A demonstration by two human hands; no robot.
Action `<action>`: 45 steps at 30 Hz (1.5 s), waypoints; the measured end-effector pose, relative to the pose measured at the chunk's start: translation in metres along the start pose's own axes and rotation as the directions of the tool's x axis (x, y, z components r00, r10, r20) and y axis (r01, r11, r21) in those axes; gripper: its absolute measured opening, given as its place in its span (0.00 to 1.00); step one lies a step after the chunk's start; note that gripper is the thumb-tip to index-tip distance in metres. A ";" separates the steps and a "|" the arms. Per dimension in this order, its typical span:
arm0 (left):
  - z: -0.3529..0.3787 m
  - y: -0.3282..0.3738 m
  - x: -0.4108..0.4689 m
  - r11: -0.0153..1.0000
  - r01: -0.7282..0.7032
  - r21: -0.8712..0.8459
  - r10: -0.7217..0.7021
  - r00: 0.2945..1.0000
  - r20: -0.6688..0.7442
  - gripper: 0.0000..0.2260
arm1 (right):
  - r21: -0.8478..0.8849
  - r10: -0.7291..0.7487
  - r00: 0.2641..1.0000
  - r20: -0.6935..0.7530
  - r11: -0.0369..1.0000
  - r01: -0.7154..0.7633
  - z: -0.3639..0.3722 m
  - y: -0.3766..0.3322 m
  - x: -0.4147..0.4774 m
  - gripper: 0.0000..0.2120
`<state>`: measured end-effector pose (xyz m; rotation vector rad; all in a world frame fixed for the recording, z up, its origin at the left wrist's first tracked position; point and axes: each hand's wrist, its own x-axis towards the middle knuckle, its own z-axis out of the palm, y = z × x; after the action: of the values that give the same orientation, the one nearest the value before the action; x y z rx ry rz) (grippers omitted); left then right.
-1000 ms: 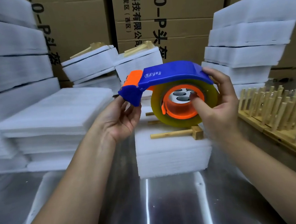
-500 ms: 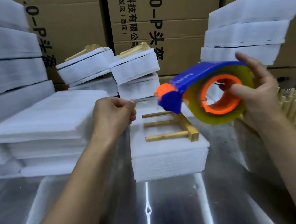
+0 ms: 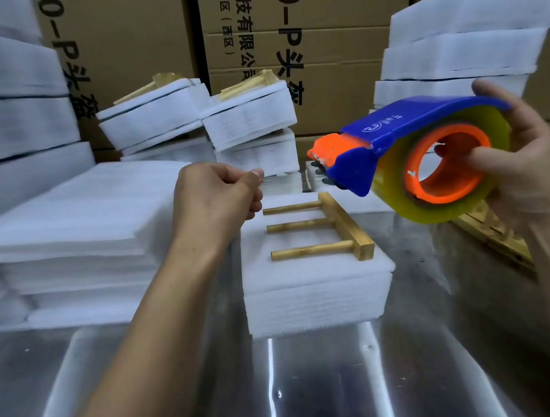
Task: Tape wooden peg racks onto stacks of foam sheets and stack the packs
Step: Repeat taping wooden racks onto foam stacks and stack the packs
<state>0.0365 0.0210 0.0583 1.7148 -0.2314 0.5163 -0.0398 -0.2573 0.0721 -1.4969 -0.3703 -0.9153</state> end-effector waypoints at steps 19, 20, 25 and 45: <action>-0.018 -0.014 0.002 0.623 0.018 0.782 -0.045 0.999 0.012 0.10 | -0.110 0.079 0.997 -0.009 0.991 -0.079 0.004 0.020 -0.004 0.31; -0.017 -0.015 0.002 0.582 0.017 0.813 -0.077 0.996 0.035 0.08 | -0.119 0.092 0.996 -0.002 0.989 -0.092 0.005 0.023 -0.004 0.31; -0.012 -0.022 0.001 0.458 0.087 0.884 -0.311 0.948 0.068 0.13 | -0.136 0.126 0.990 0.055 0.984 -0.118 0.009 0.031 -0.007 0.31; -0.006 -0.027 -0.013 0.475 -0.120 0.872 -0.552 0.731 0.401 0.07 | -0.105 0.255 0.954 0.159 0.965 -0.240 0.002 0.039 -0.009 0.31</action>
<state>0.0350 0.0310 0.0296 2.8800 -0.2255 -0.3273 -0.0174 -0.2591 0.0389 -1.6636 -0.2623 -0.6112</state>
